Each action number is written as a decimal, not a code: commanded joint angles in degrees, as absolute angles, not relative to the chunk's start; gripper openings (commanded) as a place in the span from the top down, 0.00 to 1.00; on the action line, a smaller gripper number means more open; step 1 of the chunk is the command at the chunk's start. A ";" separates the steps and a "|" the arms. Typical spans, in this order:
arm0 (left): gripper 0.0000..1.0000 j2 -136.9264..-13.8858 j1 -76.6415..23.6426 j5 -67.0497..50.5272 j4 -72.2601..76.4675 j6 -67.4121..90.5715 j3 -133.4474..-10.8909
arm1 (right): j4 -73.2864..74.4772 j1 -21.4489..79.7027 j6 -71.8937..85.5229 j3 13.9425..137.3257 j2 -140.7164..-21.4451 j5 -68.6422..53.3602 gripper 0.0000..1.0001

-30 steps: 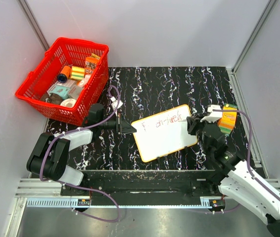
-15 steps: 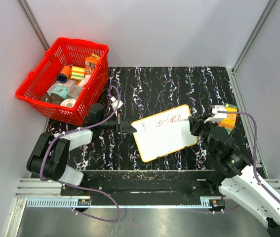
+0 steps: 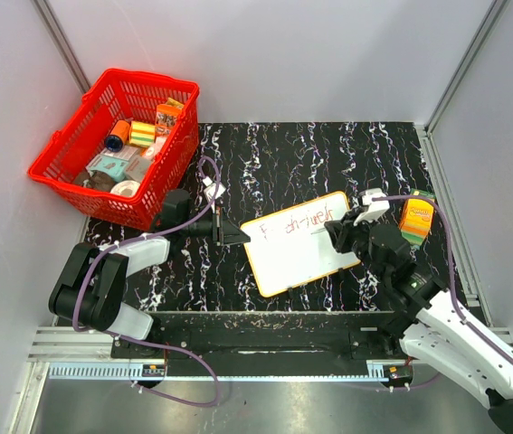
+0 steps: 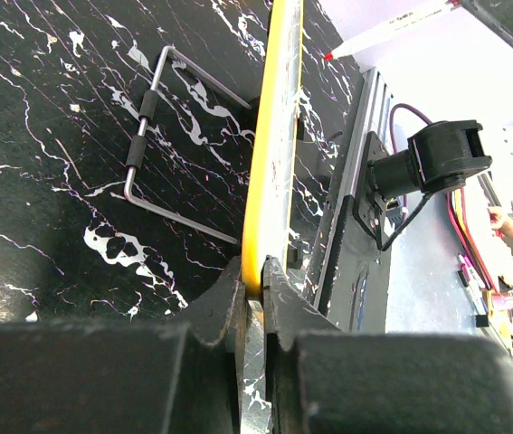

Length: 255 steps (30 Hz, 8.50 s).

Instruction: Write a sentence on the whiteboard

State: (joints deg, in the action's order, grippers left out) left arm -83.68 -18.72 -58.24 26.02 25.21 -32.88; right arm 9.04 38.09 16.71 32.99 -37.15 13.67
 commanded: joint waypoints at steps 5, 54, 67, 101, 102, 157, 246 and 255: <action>1.00 -84.20 -20.39 -56.87 23.03 16.87 -32.52 | 5.01 39.90 16.17 35.68 -38.85 9.40 1.00; 0.25 -72.27 -21.18 -43.97 14.51 19.51 -36.22 | -0.62 65.04 11.16 36.38 -38.40 32.17 1.00; 0.14 -58.36 -21.71 -36.30 24.94 36.11 -18.64 | -2.63 42.12 18.01 40.96 -45.44 4.59 1.00; 1.00 -88.33 -25.59 -39.55 43.33 32.44 -27.34 | -1.49 28.74 22.06 39.91 -41.92 -11.25 1.00; 1.00 -88.42 -24.01 -40.33 43.16 32.26 -27.33 | -1.84 28.74 21.89 39.73 -41.92 -11.42 1.00; 1.00 -92.64 -15.20 -49.57 28.30 21.45 -34.19 | -27.69 62.23 8.17 36.30 -67.23 32.61 1.00; 1.00 -92.99 -15.12 -51.24 28.74 21.53 -34.28 | -26.98 61.61 10.72 36.91 -69.16 37.53 1.00; 1.00 -92.81 -15.20 -51.24 28.74 21.45 -34.28 | -26.81 61.61 11.69 37.27 -70.49 35.08 1.00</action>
